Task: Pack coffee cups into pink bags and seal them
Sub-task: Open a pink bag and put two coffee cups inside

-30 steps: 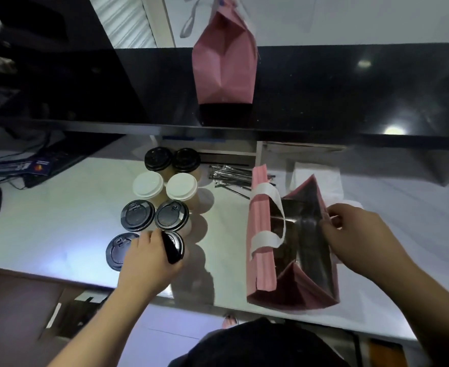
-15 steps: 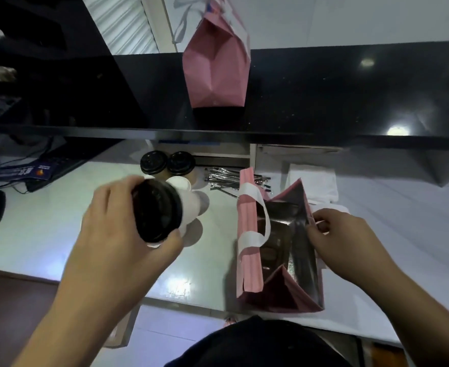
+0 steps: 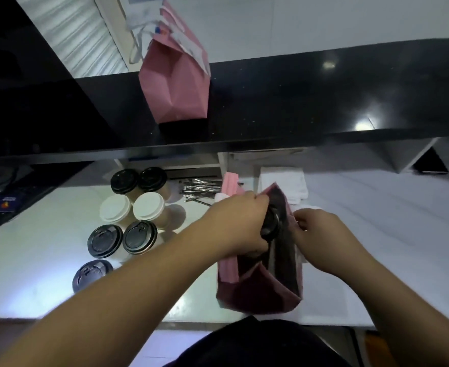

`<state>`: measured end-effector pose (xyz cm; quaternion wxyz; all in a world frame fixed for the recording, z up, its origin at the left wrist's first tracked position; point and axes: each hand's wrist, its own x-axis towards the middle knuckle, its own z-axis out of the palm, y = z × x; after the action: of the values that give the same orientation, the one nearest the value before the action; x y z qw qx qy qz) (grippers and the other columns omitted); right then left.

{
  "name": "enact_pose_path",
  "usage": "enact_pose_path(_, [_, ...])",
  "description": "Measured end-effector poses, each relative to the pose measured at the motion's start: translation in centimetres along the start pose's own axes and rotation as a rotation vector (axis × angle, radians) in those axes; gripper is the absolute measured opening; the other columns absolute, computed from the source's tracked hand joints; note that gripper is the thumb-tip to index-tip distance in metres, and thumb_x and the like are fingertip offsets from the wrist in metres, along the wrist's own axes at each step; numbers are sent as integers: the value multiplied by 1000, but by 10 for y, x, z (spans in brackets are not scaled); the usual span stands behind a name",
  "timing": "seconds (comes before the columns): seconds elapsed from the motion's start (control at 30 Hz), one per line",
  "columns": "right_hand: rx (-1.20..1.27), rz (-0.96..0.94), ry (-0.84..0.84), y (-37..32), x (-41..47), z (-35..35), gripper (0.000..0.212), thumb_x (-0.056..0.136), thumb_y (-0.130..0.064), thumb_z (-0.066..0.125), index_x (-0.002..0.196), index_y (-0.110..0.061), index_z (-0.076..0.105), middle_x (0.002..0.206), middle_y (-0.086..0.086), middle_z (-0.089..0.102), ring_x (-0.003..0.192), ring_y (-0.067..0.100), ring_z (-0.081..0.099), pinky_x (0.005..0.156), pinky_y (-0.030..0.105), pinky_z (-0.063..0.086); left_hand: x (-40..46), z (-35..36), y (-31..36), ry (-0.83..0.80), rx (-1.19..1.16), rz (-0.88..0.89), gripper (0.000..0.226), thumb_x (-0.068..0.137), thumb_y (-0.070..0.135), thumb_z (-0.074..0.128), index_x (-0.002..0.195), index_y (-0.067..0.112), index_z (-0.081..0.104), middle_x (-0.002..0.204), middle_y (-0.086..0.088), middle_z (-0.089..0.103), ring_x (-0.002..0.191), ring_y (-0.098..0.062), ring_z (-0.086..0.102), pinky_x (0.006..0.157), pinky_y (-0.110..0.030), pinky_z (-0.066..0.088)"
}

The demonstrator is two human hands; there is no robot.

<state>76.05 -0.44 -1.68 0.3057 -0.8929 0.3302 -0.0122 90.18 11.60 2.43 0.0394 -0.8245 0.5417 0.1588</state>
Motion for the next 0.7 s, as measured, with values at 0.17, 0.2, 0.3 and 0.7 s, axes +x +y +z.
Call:
enact_pose_path(0.17, [-9, 31, 19, 2, 0, -2, 37, 102, -31, 48, 71, -19, 63, 68, -2, 64, 60, 16, 58, 49, 32, 43, 12, 21, 3, 61, 168, 26, 64, 77, 50, 79, 128, 21, 54, 125, -3, 63, 112, -27, 56, 90, -42, 48])
enact_pose_path(0.2, [-17, 36, 21, 3, 1, -2, 34, 102, -29, 48, 72, -18, 63, 69, -1, 64, 61, 17, 58, 50, 33, 44, 12, 24, 3, 55, 161, 33, 64, 76, 51, 79, 127, 22, 54, 124, -3, 63, 112, -27, 55, 89, -41, 48])
enact_pose_path(0.3, [-49, 35, 34, 5, -1, -3, 30, 101, -25, 48, 75, -17, 62, 73, 0, 64, 65, 17, 57, 51, 32, 41, 18, 31, 7, 20, 139, 56, 62, 81, 49, 78, 128, 19, 51, 126, -5, 62, 112, -28, 55, 88, -41, 49])
enact_pose_path(0.7, [-68, -17, 86, 11, -4, -2, 35, 103, -26, 46, 69, -18, 49, 70, 1, 54, 65, 22, 51, 47, 29, 27, 58, 66, -1, -140, 59, -81, 70, 91, 34, 74, 145, 6, 39, 139, -21, 50, 122, -43, 54, 101, -52, 50])
